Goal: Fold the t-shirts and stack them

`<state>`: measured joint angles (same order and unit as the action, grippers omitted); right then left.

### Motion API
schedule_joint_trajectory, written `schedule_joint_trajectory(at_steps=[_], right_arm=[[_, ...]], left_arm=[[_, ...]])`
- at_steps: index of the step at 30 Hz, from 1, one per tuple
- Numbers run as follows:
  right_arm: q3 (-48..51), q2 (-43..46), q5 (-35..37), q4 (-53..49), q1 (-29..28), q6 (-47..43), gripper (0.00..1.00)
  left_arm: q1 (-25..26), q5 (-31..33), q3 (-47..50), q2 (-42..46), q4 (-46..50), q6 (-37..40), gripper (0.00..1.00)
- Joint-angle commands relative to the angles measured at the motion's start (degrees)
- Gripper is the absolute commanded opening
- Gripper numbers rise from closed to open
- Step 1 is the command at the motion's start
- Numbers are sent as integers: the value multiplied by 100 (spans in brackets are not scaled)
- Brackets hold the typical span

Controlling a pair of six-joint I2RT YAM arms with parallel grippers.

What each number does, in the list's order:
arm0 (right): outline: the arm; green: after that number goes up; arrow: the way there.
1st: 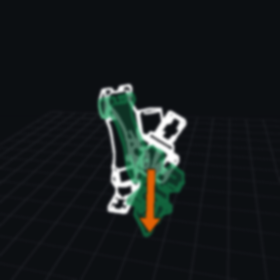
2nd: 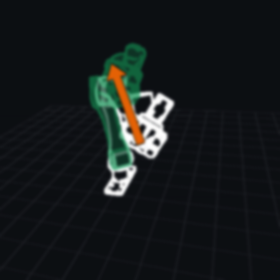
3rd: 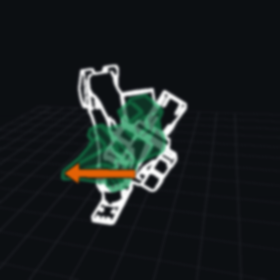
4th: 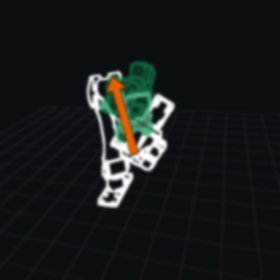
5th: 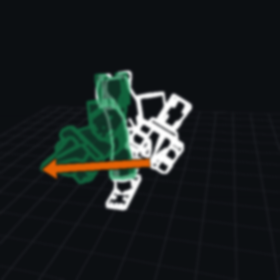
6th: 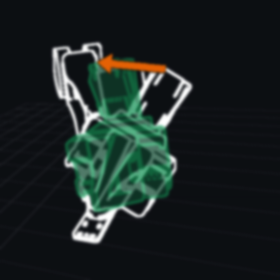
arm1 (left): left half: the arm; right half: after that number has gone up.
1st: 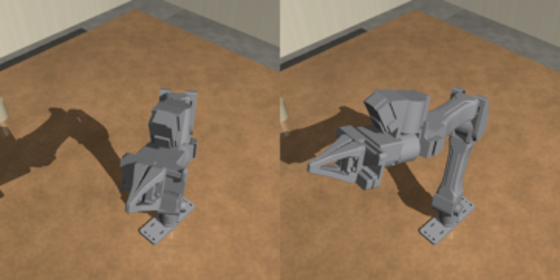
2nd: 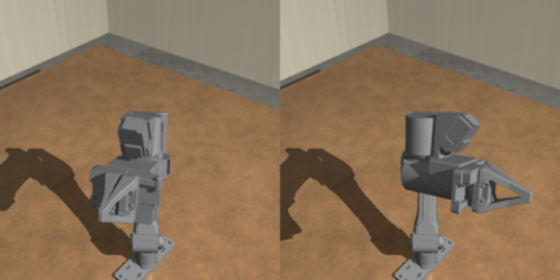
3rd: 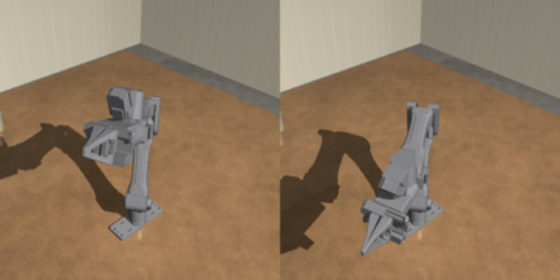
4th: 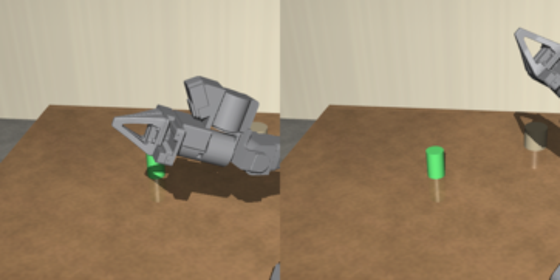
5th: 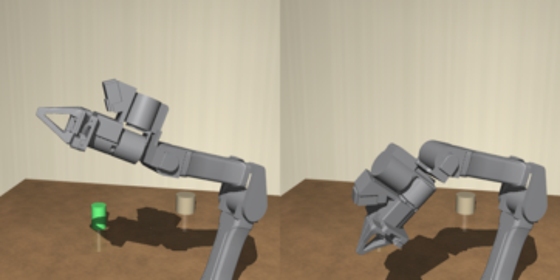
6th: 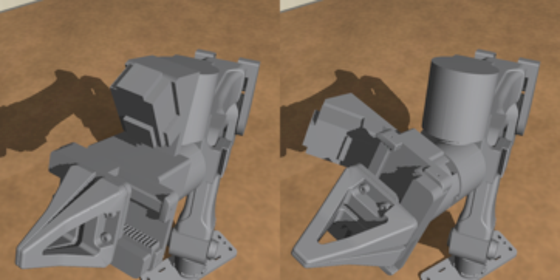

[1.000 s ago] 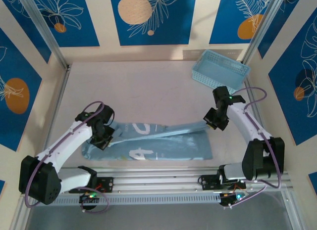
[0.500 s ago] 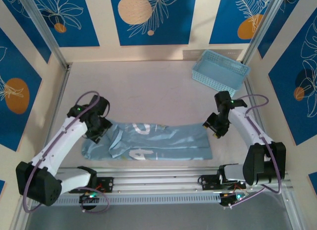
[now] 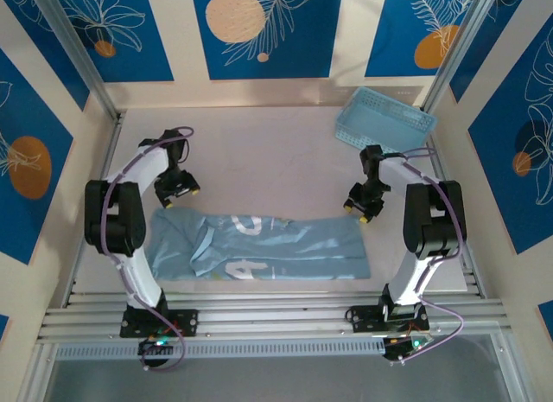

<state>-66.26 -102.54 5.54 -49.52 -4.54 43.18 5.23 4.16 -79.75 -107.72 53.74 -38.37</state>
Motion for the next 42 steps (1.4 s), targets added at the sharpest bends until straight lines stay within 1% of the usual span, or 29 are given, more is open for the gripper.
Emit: schedule_joint_trajectory(at_steps=[1, 3, 4, 6, 7, 8, 9, 10, 11, 12, 15, 20, 23, 27, 29, 30, 32, 34, 36, 38, 39, 40, 41, 42], right_arm=[[-215, -217, -129, -187, -39, -3, 40], [-268, -392, -141, -220, -46, 15, 33], [-280, -446, -133, -217, -45, 24, 29], [-321, -520, -70, -238, -28, 56, 20], [-345, -520, -6, -262, -25, 72, 15], [-361, -507, 75, -277, -17, 85, 9], [-390, -487, 162, -299, 0, 93, 4], [-412, -473, 226, -323, 13, 90, 0], [-451, -461, 298, -360, 48, 86, 0], [-487, -447, 376, -395, 79, 72, 0], [-559, -392, 606, -475, 183, 30, 0], [-616, -321, 792, -492, 389, -28, 0], [-677, -378, 685, -437, 453, -54, 0], [-868, -542, 430, -396, 445, -108, 0], [-932, -513, 531, -450, 427, -91, 12], [-956, -472, 586, -474, 423, -85, 14], [-988, -371, 688, -514, 427, -115, 15], [-1045, -307, 729, -565, 426, -166, 20], [-1104, -286, 738, -665, 418, -170, 28], [-1110, -184, 774, -775, 373, -113, 43], [-1072, -77, 826, -779, 322, -92, 47], [-1016, 78, 873, -766, 256, -62, 50], [-965, 236, 894, -749, 166, -43, 50], [-913, 372, 881, -717, 71, -43, 51]], left_arm=[[-31, 215, -45, -261, 449, 390, 71], [-31, 222, 130, -294, 272, 383, 69], [-31, 208, 151, -332, 249, 378, 66], [-31, 181, 159, -443, 301, 399, 58], [-31, 194, 184, -460, 328, 394, 51], [-31, 212, 228, -448, 320, 402, 41], [-39, 232, 276, -425, 300, 401, 28], [-53, 250, 322, -398, 277, 393, 16], [-80, 275, 363, -367, 261, 370, 4], [-120, 308, 395, -327, 243, 327, 0], [-284, 474, 447, -172, 242, 193, 0], [-546, 717, 475, 84, 247, 59, 0], [-645, 613, 512, 197, 129, 41, 0], [-646, 381, 451, 202, 108, 80, 0], [-646, 577, 481, 398, 184, 20, 0], [-647, 671, 515, 531, 217, -7, 0], [-649, 802, 633, 888, 254, -62, 0], [-655, 759, 754, 1119, 317, -76, 0], [-655, 644, 891, 1254, 408, -108, 11], [-654, 664, 1026, 1388, 608, -223, 28], [-649, 718, 1095, 1507, 666, -291, 41], [-638, 735, 1179, 1692, 645, -349, 50], [-603, 684, 1248, 1892, 574, -400, 54], [-549, 577, 1286, 2038, 472, -414, 55]])
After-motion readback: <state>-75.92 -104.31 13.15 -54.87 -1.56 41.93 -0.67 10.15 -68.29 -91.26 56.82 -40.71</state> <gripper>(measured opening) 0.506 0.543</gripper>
